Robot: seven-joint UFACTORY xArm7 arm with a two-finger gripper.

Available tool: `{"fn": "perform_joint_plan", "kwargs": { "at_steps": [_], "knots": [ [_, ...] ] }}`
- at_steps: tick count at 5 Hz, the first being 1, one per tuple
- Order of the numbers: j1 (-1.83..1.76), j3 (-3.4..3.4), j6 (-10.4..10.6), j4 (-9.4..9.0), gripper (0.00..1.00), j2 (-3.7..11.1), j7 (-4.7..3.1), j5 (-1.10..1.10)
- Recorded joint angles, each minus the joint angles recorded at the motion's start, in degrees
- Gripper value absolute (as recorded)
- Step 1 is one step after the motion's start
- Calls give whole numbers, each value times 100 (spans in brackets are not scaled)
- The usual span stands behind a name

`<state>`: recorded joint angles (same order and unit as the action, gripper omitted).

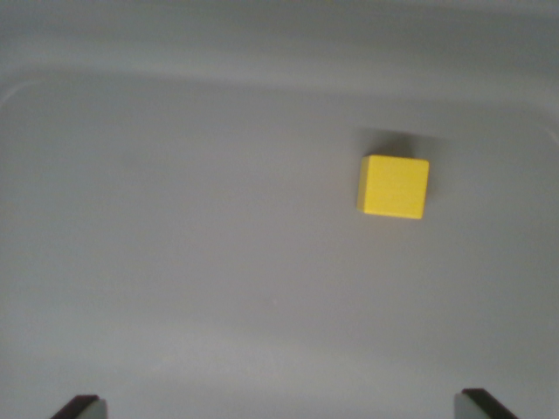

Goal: Pick yellow cube

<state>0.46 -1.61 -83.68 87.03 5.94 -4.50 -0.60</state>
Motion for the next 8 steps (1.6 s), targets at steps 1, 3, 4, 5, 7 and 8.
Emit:
{"fn": "perform_joint_plan", "kwargs": {
  "at_steps": [1, 3, 4, 5, 7, 8],
  "knots": [
    [0, 0, 0, 0, 0, 0, 0, 0],
    [59, 20, 239, -45, 0, 231, -84, 44],
    [123, 41, 495, -94, 0, 478, -174, 91],
    [123, 41, 495, -94, 0, 478, -174, 91],
    [189, 63, 758, -144, 0, 733, -267, 139],
    [257, 85, 1029, -195, 0, 995, -363, 189]
  ]
}}
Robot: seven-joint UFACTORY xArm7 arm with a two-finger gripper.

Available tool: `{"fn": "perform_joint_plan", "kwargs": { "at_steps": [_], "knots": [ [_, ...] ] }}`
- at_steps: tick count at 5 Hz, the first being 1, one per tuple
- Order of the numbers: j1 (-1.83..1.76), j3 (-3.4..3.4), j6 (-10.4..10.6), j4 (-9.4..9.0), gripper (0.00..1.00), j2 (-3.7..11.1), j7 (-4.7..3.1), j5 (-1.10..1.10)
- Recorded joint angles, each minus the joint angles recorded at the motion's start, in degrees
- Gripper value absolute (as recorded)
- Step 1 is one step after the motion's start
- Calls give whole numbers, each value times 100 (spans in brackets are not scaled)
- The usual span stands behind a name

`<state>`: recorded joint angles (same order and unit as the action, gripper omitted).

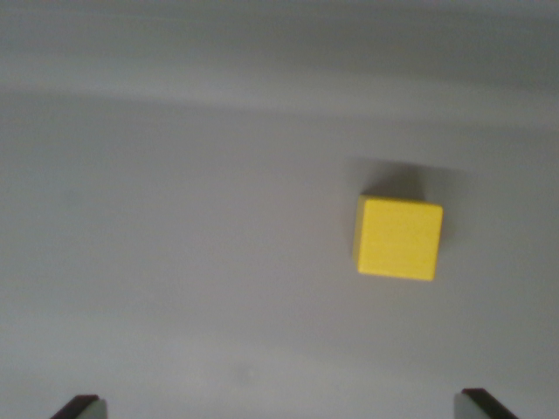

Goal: Pick yellow cube

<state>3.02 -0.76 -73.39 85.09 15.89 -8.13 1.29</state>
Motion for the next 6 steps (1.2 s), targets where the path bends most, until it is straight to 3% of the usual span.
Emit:
{"fn": "perform_joint_plan", "kwargs": {
  "at_steps": [1, 2, 3, 4, 5, 6],
  "knots": [
    [0, 0, 0, 0, 0, 0, 0, 0],
    [65, 22, 263, -50, 0, 254, -93, 48],
    [65, 22, 263, -50, 0, 254, -93, 48],
    [132, 44, 531, -101, 0, 514, -187, 98],
    [132, 44, 531, -101, 0, 514, -187, 98],
    [198, 65, 793, -150, 0, 767, -280, 146]
  ]
}}
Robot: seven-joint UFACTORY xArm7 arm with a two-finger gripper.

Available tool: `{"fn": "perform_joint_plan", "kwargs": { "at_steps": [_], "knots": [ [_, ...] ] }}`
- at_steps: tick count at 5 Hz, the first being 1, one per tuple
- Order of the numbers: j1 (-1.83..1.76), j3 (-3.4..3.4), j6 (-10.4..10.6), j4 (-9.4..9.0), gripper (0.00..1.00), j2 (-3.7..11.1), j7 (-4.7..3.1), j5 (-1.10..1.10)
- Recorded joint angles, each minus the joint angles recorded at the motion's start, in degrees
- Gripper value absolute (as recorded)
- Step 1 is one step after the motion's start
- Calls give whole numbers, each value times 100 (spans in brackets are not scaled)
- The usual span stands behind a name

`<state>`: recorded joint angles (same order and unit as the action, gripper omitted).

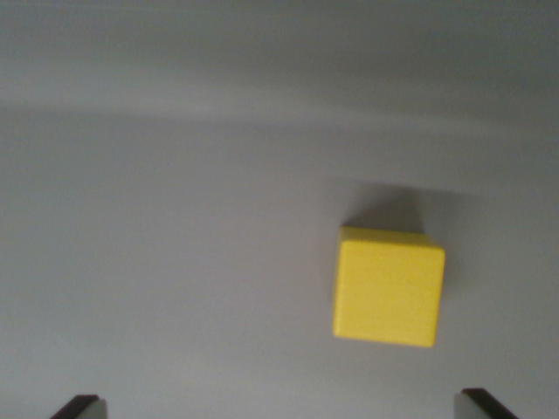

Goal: Pick yellow cube

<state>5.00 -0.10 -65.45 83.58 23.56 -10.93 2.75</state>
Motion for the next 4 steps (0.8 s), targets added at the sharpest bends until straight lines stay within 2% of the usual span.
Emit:
{"fn": "perform_joint_plan", "kwargs": {
  "at_steps": [1, 2, 3, 4],
  "knots": [
    [0, 0, 0, 0, 0, 0, 0, 0],
    [62, 20, 249, -47, 0, 240, -88, 46],
    [62, 20, 249, -47, 0, 240, -88, 46],
    [119, 40, 479, -91, 0, 463, -169, 88]
  ]
}}
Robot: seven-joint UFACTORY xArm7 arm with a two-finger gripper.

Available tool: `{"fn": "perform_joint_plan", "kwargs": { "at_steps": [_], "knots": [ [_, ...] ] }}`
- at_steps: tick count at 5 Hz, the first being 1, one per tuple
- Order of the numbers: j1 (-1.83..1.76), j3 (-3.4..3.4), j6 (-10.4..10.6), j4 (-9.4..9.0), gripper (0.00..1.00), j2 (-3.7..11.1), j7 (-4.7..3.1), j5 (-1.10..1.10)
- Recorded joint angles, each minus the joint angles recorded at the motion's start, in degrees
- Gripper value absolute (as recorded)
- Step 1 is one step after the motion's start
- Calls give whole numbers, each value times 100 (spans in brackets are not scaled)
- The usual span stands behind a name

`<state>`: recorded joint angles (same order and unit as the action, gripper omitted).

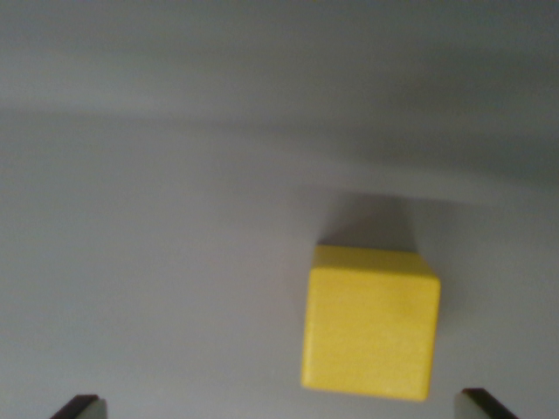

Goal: Pick yellow cube

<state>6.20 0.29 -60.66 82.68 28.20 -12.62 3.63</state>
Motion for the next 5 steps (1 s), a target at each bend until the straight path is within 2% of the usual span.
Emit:
{"fn": "perform_joint_plan", "kwargs": {
  "at_steps": [1, 2, 3, 4, 5],
  "knots": [
    [0, 0, 0, 0, 0, 0, 0, 0],
    [52, 17, 209, -40, 0, 202, -74, 38],
    [52, 17, 209, -40, 0, 202, -74, 38],
    [96, 32, 384, -73, 0, 372, -136, 71],
    [96, 32, 384, -73, 0, 372, -136, 71]
  ]
}}
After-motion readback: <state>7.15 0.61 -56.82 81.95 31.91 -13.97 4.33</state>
